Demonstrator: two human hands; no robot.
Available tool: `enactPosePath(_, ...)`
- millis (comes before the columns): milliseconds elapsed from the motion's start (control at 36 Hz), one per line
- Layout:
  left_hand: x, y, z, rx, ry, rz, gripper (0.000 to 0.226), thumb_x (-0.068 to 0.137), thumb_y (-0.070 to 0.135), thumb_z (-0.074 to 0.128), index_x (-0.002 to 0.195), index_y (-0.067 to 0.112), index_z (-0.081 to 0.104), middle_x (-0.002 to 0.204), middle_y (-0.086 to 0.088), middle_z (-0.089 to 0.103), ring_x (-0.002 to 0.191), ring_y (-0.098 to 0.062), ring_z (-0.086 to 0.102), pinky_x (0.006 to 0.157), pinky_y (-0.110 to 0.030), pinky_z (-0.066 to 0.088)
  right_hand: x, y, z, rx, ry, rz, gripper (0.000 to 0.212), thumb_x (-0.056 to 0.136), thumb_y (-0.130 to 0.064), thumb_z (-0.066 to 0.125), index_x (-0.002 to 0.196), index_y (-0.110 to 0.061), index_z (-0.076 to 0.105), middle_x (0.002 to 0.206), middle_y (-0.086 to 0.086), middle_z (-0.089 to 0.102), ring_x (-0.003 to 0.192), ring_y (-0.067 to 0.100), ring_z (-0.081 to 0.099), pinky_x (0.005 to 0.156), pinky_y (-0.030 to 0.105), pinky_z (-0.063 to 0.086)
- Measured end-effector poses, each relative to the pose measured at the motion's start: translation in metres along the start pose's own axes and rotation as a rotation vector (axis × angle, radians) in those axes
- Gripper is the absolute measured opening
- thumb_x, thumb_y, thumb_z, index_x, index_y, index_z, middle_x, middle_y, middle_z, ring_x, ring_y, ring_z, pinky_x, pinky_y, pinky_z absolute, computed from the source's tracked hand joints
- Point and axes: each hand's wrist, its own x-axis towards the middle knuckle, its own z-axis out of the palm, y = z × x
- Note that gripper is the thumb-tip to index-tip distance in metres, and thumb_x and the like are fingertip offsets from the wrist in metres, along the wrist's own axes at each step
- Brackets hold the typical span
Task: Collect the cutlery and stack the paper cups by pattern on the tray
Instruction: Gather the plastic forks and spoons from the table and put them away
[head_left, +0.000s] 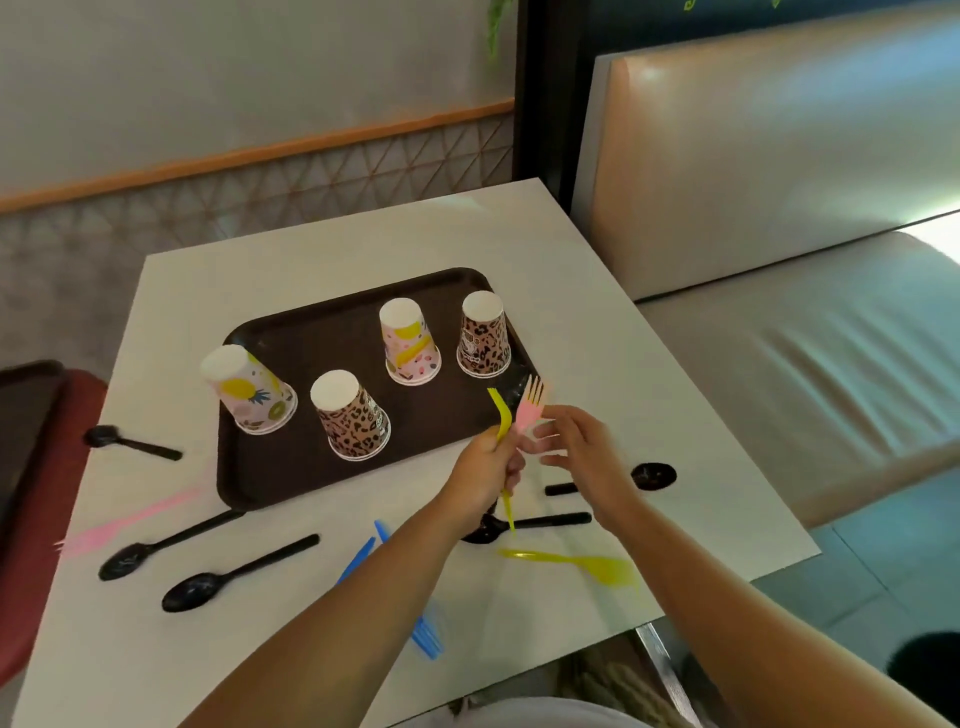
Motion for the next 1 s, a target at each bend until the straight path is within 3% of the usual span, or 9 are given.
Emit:
enactPosePath(139,-0.002,-0.003,-0.016,0.020,0.010,-0.023,0.032,0.102,0.022,0.034,0.074,0.013,0.047,0.054,0.004,0.031,0.041,-0.006,0.028,0.045,-0.020,0.024,-0.016,0.030,-0.002,-0.629,-0.156,-0.216,0.019,0.091,-0.006,0.050,0.106,-0.007,0.063,0.098,0.006,0.060,0.078,0.018,0.056,0.075,0.025,0.043)
enactPosePath(222,-0.003,-0.002,-0.021,0.046,0.007,-0.009,0.032,0.102,0.023,0.034,0.074,0.013,0.045,0.051,0.006,0.031,0.038,-0.004,0.025,0.043,-0.020,0.022,-0.023,0.047,0.002,-0.885,-0.333,-0.286,0.029,0.088,-0.012,0.055,0.117,-0.011,0.057,0.117,0.007,0.053,0.104,0.022,0.052,0.086,0.027,0.039)
enactPosePath(306,-0.007,0.001,-0.021,0.080,0.016,-0.001,0.031,0.102,0.023,0.034,0.074,0.013,0.043,0.052,0.005,0.030,0.037,-0.004,0.025,0.041,-0.019,0.022,-0.023,0.055,0.007,-1.043,-0.440,-0.310,0.034,0.089,-0.015,0.054,0.122,-0.012,0.052,0.124,0.006,0.047,0.115,0.023,0.043,0.094,0.032,0.038)
enactPosePath(417,-0.017,0.002,-0.020,0.099,0.046,0.011,0.030,0.101,0.023,0.034,0.075,0.013,0.043,0.054,0.004,0.030,0.038,-0.004,0.025,0.040,-0.018,0.022,-0.019,0.054,0.010,-1.161,-0.448,-0.372,0.025,0.092,-0.012,0.047,0.116,-0.010,0.053,0.119,0.009,0.051,0.112,0.026,0.044,0.089,0.032,0.035)
enactPosePath(500,-0.021,0.000,-0.022,0.106,0.081,0.027,0.030,0.101,0.023,0.034,0.076,0.012,0.044,0.056,0.003,0.030,0.041,-0.004,0.025,0.041,-0.017,0.022,-0.014,0.052,0.010,-1.146,-0.409,-0.409,0.025,0.090,-0.011,0.048,0.114,-0.009,0.056,0.115,0.009,0.054,0.110,0.026,0.046,0.090,0.032,0.035)
enactPosePath(639,-0.028,-0.004,-0.026,0.049,0.151,0.026,0.030,0.101,0.026,0.035,0.077,0.011,0.045,0.055,0.002,0.031,0.041,-0.005,0.025,0.040,-0.017,0.022,-0.018,0.044,0.001,-0.874,-0.286,-0.427,0.025,0.085,-0.008,0.055,0.109,-0.006,0.061,0.106,0.011,0.056,0.098,0.027,0.055,0.081,0.030,0.041)
enactPosePath(722,-0.030,-0.006,-0.028,0.030,0.160,0.022,0.030,0.101,0.026,0.035,0.077,0.011,0.045,0.056,0.001,0.031,0.042,-0.006,0.025,0.041,-0.019,0.022,-0.022,0.040,-0.009,-0.731,-0.157,-0.356,0.020,0.081,-0.002,0.057,0.100,-0.002,0.063,0.098,0.012,0.054,0.081,0.030,0.058,0.071,0.031,0.043)
enactPosePath(806,-0.029,-0.007,-0.028,0.041,0.150,0.001,0.031,0.101,0.026,0.035,0.077,0.011,0.046,0.056,0.002,0.032,0.043,-0.007,0.026,0.042,-0.019,0.023,-0.024,0.039,-0.019,-0.638,0.013,-0.235,0.016,0.085,0.001,0.053,0.096,0.000,0.064,0.094,0.007,0.047,0.072,0.025,0.054,0.067,0.021,0.038)
enactPosePath(1000,-0.025,-0.006,-0.025,0.099,0.038,-0.005,0.030,0.101,0.022,0.034,0.074,0.012,0.044,0.055,0.002,0.031,0.041,-0.006,0.025,0.041,-0.019,0.022,-0.021,0.047,-0.038,-0.739,0.194,0.120,0.019,0.095,-0.015,0.044,0.100,0.000,0.055,0.094,0.019,0.061,0.092,0.035,0.057,0.062,0.029,0.034)
